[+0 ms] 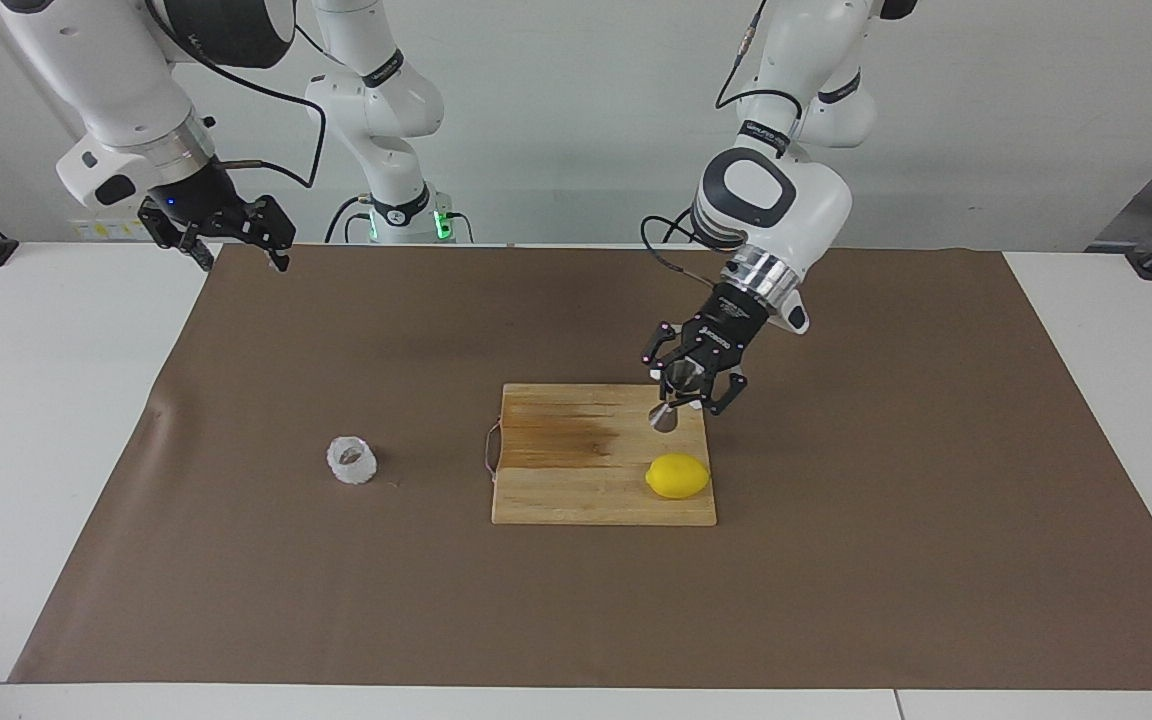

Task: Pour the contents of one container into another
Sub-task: 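Carry the metal cup with the left gripper over the cutting board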

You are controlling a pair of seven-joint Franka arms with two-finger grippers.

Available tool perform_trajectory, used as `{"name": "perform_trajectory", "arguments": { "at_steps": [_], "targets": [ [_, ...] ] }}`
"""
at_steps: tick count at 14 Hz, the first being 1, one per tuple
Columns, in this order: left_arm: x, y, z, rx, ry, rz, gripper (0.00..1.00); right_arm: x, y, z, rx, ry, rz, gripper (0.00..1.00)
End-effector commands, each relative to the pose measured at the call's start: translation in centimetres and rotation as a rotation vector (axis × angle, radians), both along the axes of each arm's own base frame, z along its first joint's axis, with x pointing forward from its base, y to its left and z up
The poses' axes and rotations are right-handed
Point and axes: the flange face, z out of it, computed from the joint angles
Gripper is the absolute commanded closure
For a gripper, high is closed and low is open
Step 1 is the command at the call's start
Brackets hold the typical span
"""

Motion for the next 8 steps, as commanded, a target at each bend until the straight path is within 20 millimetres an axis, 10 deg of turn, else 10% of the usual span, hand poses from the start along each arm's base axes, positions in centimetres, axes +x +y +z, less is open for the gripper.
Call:
{"name": "perform_trajectory", "arguments": {
  "at_steps": [1, 8],
  "targets": [
    [-0.1, -4.6, -1.2, 0.005, 0.007, 0.0, 1.0, -0.5, -0.1, 0.3, -0.002, 0.002, -0.02, 0.0],
    [0.2, -11.4, -3.1, 0.098, -0.063, -0.032, 1.0, -0.5, -0.1, 0.3, -0.002, 0.002, -0.02, 0.0]
  ]
}}
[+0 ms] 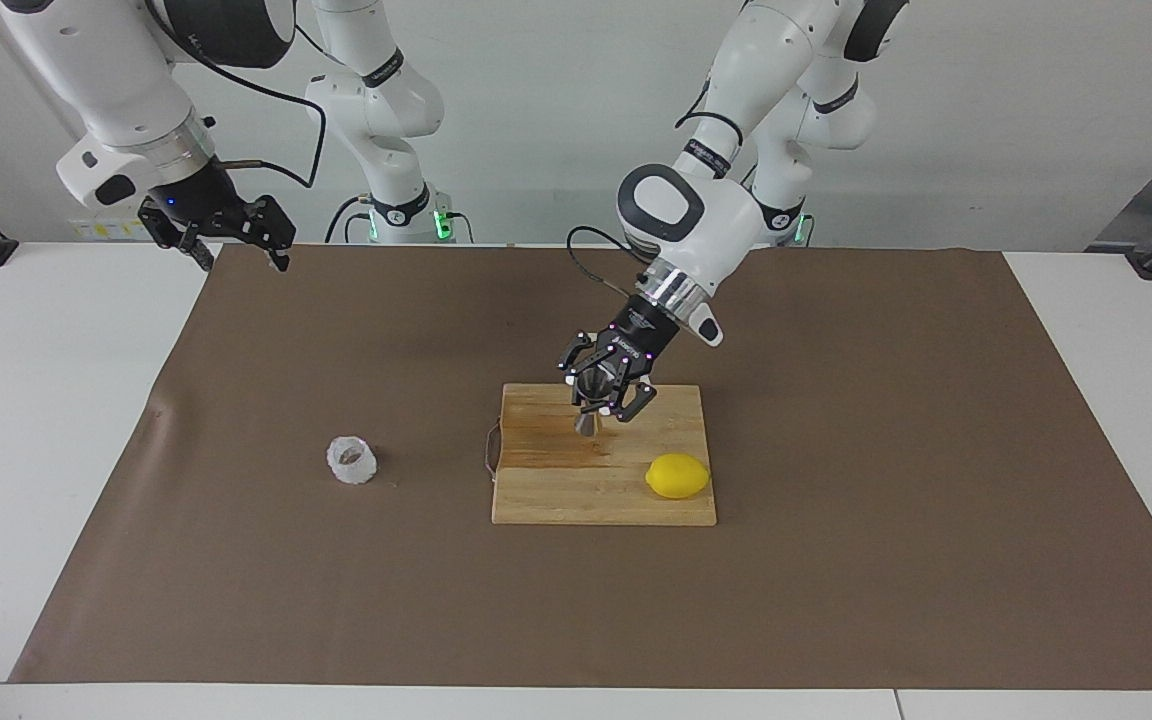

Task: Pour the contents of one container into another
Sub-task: 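Carry the metal cup with the left gripper over the cutting board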

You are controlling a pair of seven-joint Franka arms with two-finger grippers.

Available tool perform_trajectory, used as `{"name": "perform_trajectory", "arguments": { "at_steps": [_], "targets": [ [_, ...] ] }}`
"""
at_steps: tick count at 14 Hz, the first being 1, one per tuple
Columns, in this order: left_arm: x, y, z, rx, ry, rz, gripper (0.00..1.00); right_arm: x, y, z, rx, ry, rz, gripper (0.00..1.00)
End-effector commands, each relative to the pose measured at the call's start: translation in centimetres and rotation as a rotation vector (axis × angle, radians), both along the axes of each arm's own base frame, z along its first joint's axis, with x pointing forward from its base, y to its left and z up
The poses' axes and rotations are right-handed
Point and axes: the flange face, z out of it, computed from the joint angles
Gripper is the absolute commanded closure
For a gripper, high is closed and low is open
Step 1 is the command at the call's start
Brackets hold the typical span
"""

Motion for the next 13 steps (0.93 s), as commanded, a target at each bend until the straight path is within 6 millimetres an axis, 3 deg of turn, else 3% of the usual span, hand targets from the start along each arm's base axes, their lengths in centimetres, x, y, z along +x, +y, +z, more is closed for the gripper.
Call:
{"name": "perform_trajectory", "arguments": {
  "at_steps": [1, 7, 11, 13],
  "targets": [
    [1.0, -2.0, 0.3, 0.016, -0.049, 0.005, 1.0, -0.5, -0.1, 0.3, -0.002, 0.002, -0.02, 0.0],
    [0.2, -4.2, -2.9, 0.046, -0.02, -0.013, 1.0, -0.5, -0.1, 0.3, -0.002, 0.002, -0.02, 0.0],
    [-0.9, -5.9, -3.8, 0.069, -0.024, -0.003, 1.0, -0.5, -0.1, 0.3, -0.002, 0.002, -0.02, 0.0],
    [-0.9, -5.9, -3.9, 0.072, -0.023, 0.003, 1.0, -0.5, -0.1, 0.3, -0.002, 0.002, -0.02, 0.0]
  ]
}}
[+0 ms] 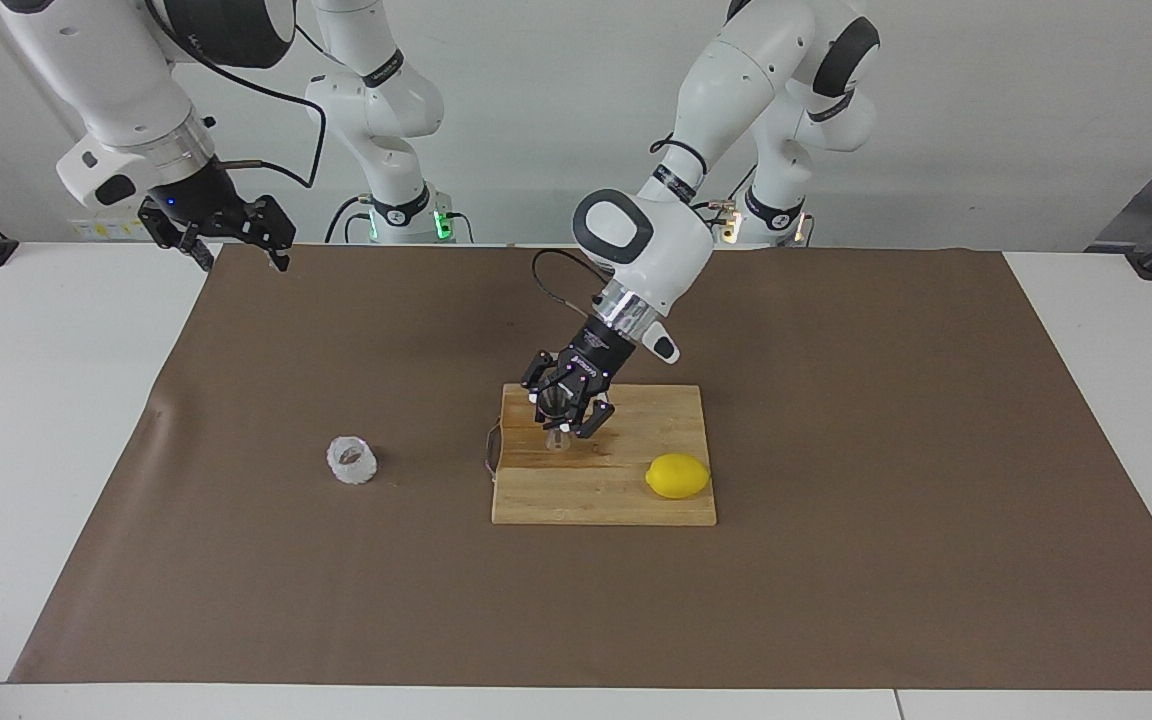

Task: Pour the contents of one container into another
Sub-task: 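Carry the metal cup with the left gripper over the cutting board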

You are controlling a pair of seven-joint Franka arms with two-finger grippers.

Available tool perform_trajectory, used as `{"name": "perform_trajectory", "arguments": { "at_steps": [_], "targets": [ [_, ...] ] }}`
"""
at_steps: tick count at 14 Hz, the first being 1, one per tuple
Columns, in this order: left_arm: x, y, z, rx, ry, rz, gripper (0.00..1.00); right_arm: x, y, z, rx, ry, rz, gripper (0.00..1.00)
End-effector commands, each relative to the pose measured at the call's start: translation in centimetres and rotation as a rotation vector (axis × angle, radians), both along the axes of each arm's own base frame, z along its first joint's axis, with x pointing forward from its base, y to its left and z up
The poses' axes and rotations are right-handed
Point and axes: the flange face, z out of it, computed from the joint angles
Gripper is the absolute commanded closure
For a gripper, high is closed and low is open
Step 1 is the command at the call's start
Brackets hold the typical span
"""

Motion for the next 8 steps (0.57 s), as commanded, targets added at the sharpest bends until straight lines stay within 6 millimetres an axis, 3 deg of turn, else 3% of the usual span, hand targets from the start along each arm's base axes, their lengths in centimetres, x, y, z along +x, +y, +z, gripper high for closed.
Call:
{"name": "perform_trajectory", "arguments": {
  "at_steps": [1, 8],
  "targets": [
    [0.2, -0.6, -0.5, 0.017, -0.015, 0.016, 1.0, -0.5, -0.1, 0.3, -0.002, 0.002, -0.02, 0.0],
    [-0.2, -0.2, -2.2, 0.051, 0.003, 0.032, 1.0, -0.5, -0.1, 0.3, -0.002, 0.002, -0.02, 0.0]
  ]
}}
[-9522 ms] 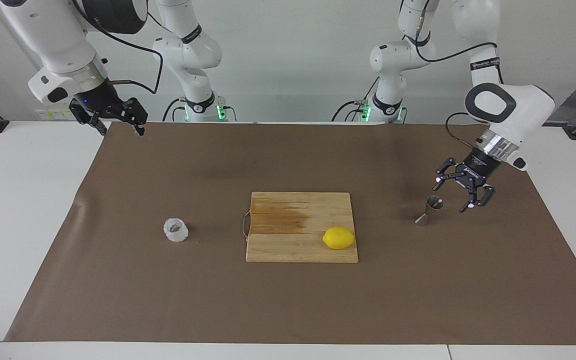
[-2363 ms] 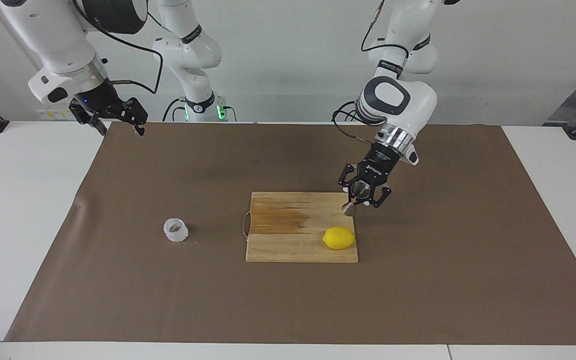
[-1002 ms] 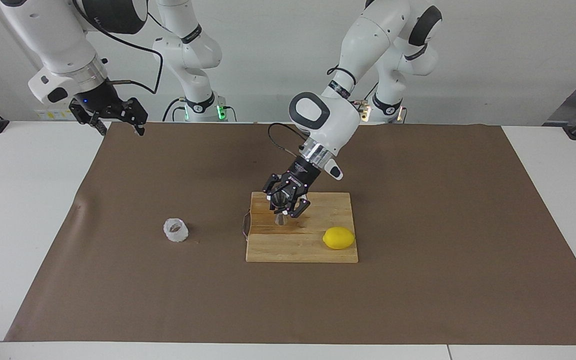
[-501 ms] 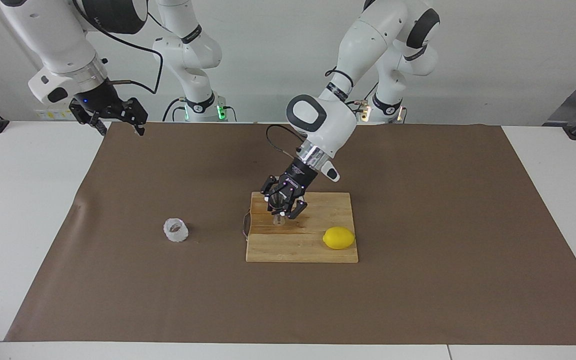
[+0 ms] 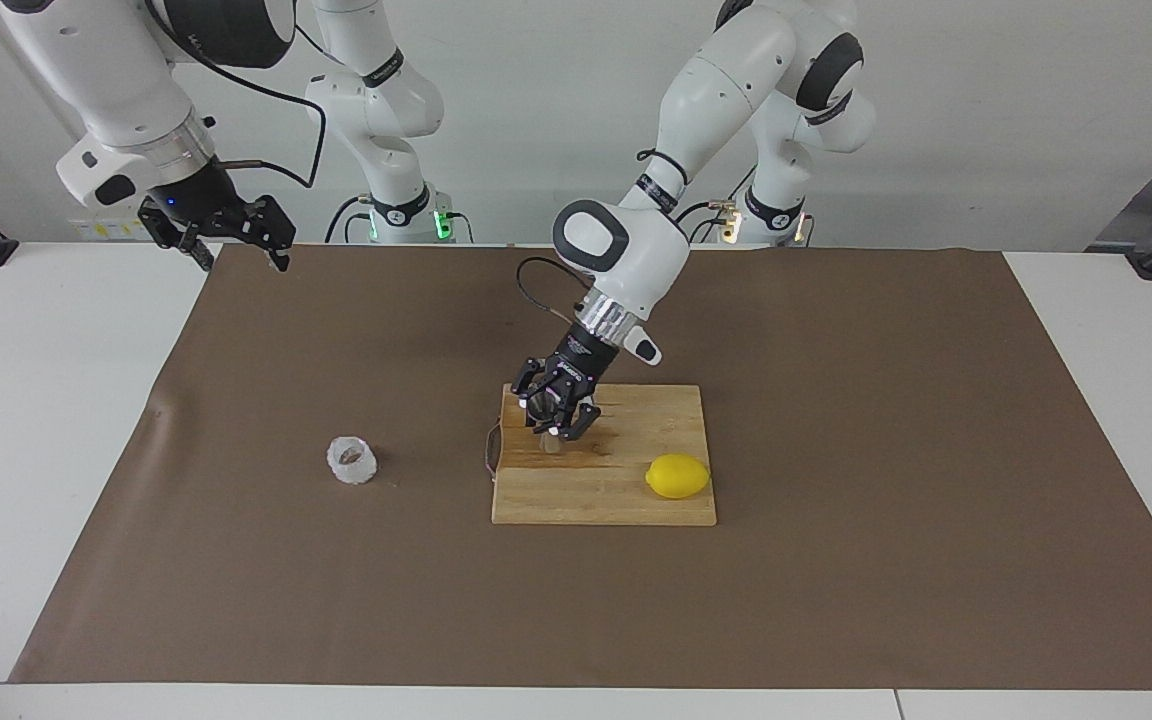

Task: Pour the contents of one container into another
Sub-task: 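Carry the metal cup with the left gripper over the cutting board, then lower the metal cup onto the board and open the left gripper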

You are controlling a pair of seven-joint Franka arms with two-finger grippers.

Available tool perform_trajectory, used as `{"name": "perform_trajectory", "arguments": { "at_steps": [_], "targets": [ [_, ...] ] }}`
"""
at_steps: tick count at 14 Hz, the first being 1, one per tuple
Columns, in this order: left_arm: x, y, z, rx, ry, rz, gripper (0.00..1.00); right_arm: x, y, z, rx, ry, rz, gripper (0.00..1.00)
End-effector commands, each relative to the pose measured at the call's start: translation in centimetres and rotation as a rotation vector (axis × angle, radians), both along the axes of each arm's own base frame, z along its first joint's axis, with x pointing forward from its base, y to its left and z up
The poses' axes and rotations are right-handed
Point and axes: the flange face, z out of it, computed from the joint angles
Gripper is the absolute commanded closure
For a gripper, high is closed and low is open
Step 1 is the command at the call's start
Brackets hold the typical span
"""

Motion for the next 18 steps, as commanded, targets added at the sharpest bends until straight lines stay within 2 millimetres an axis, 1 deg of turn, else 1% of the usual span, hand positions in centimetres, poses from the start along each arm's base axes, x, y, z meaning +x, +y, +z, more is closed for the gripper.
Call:
{"name": "perform_trajectory", "arguments": {
  "at_steps": [1, 6, 8, 10, 12, 13, 14, 18],
  "targets": [
    [-0.1, -0.2, -0.4, 0.022, -0.01, 0.015, 1.0, -0.5, -0.1, 0.3, -0.002, 0.002, -0.02, 0.0],
    [-0.4, 0.0, -0.9, 0.03, 0.0, 0.022, 0.93, -0.5, -0.1, 0.3, -0.002, 0.002, -0.02, 0.0],
    [-0.6, 0.0, -1.0, 0.03, 0.005, 0.023, 0.84, -0.5, -0.1, 0.3, -0.002, 0.002, -0.02, 0.0],
    [-0.6, 0.1, -1.3, 0.033, 0.01, 0.025, 0.66, -0.5, -0.1, 0.3, -0.002, 0.002, -0.02, 0.0],
    [-0.9, 0.3, -1.7, 0.033, 0.024, 0.031, 0.57, -0.5, -0.1, 0.2, -0.001, 0.004, -0.02, 0.0],
    [-0.7, 0.4, -1.7, 0.033, 0.023, 0.034, 0.55, -0.5, -0.1, 0.3, -0.002, 0.002, -0.02, 0.0],
    [-0.7, 0.4, -1.6, 0.033, 0.022, 0.034, 0.5, -0.5, -0.1, 0.2, -0.001, 0.004, -0.02, 0.0],
    [-0.7, 0.5, -1.6, 0.033, 0.022, 0.036, 0.47, -0.5, -0.1, 0.3, -0.002, 0.002, -0.02, 0.0]
  ]
}}
